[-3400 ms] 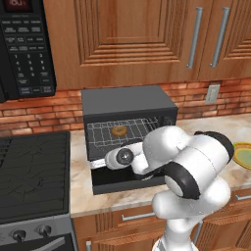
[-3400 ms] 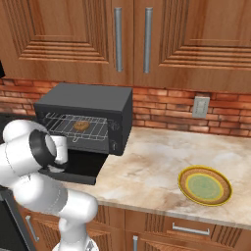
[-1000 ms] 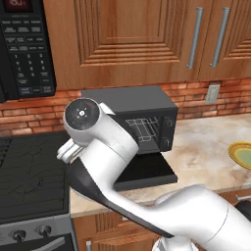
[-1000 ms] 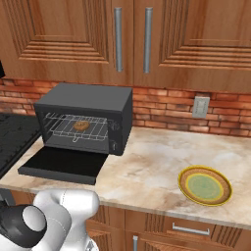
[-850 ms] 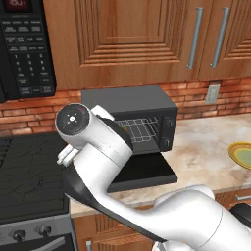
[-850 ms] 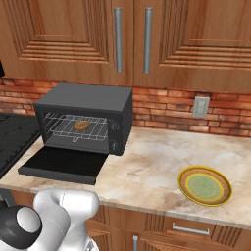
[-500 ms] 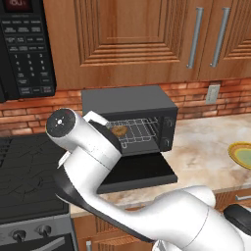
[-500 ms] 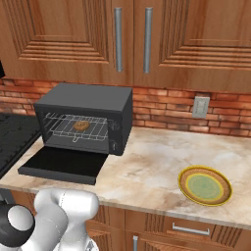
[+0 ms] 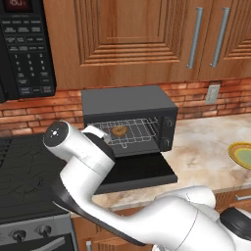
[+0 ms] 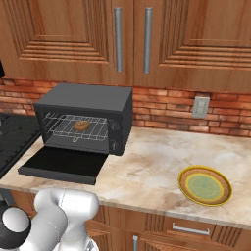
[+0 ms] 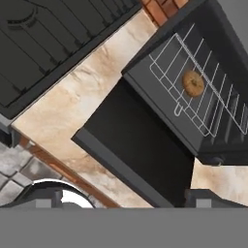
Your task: Pick up the bagel from the plate, place it on the toaster oven rack, close the door, and set the timer.
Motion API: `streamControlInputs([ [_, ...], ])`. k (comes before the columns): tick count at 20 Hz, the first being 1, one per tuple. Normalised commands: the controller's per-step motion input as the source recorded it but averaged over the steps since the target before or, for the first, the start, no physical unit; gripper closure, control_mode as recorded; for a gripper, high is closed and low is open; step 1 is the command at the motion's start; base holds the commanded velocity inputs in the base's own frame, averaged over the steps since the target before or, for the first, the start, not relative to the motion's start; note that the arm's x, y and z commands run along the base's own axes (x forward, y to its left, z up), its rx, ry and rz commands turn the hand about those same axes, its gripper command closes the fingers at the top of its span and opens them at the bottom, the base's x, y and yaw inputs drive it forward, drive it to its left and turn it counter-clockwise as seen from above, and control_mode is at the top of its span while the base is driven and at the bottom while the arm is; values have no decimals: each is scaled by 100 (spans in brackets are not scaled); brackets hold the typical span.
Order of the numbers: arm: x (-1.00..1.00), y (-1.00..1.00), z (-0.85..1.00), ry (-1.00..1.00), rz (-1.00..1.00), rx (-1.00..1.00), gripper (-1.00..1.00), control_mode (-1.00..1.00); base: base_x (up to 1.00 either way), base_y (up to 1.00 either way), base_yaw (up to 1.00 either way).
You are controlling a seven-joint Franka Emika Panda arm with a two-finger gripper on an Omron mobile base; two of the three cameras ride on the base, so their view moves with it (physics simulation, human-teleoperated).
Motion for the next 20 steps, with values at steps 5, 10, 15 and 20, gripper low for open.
streamControlInputs([
  [5,2,-8,-48,10,-6,-8,-100,-100,0,0,0],
  [10,14,-5,-40,12,-5,-11,-100,-100,0,0,0],
  [15,25,-6,-22,11,-6,-11,-100,-100,0,0,0],
  [20,8,-9,-31,10,-5,-12,-100,-100,0,0,0],
])
